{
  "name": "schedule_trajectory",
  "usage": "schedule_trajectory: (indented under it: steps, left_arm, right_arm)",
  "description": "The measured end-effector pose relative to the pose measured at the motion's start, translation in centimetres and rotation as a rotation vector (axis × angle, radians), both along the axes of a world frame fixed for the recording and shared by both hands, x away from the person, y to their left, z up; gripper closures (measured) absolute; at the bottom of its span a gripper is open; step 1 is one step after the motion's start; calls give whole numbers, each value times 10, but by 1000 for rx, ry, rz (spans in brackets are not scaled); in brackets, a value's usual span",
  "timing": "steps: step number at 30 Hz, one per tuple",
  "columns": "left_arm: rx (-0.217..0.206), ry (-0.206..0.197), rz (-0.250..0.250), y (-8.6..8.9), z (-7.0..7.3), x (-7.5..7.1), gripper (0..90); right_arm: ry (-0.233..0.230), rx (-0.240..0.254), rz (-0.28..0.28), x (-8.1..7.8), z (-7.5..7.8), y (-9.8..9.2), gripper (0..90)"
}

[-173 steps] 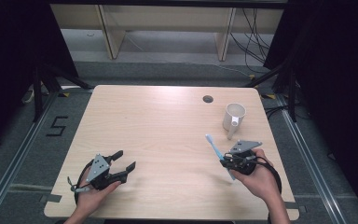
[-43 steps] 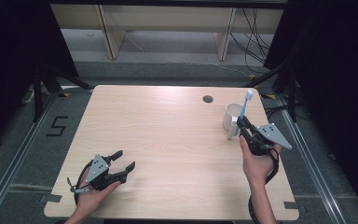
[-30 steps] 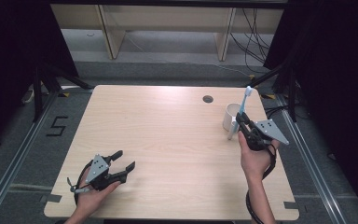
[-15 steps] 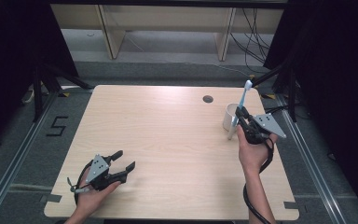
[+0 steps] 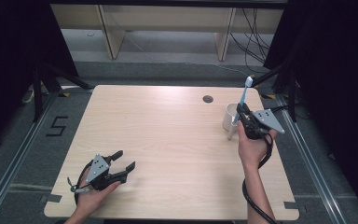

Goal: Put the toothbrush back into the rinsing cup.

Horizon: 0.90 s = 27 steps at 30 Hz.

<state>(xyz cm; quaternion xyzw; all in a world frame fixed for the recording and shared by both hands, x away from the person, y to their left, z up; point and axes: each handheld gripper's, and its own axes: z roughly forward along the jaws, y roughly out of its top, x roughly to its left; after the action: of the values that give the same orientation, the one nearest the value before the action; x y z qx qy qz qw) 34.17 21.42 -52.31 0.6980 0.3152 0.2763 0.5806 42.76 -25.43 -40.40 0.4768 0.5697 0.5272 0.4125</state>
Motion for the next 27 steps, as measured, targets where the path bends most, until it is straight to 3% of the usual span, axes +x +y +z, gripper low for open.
schedule_trajectory:
  steps: [4, 11, 12, 14, 17, 21, 27]
  left_arm:
    - [1, 0, 0, 0, 0, 0, 312]
    - [-2, 3, 0, 0, 0, 0, 312]
    - [-5, 15, 8, 0, 0, -1, 312]
    - [0, 0, 0, 0, 0, 0, 312]
    - [17, 12, 9, 1, 1, -2, 312]
    - [16, 13, 8, 1, 1, -2, 312]
    - [12, 14, 8, 1, 1, -2, 312]
  right_arm:
    - [10, 18, -13, 1, -1, 1, 793]
    - [4, -7, -19, 4, -2, -4, 793]
    - [-1, -5, -23, 5, -3, -4, 793]
    - [4, 14, -25, 6, -6, -3, 793]
    - [5, -5, -26, 7, -8, -4, 793]
    - [12, 12, -33, 8, -12, -3, 792]
    - [9, -10, -33, 10, -14, -2, 792]
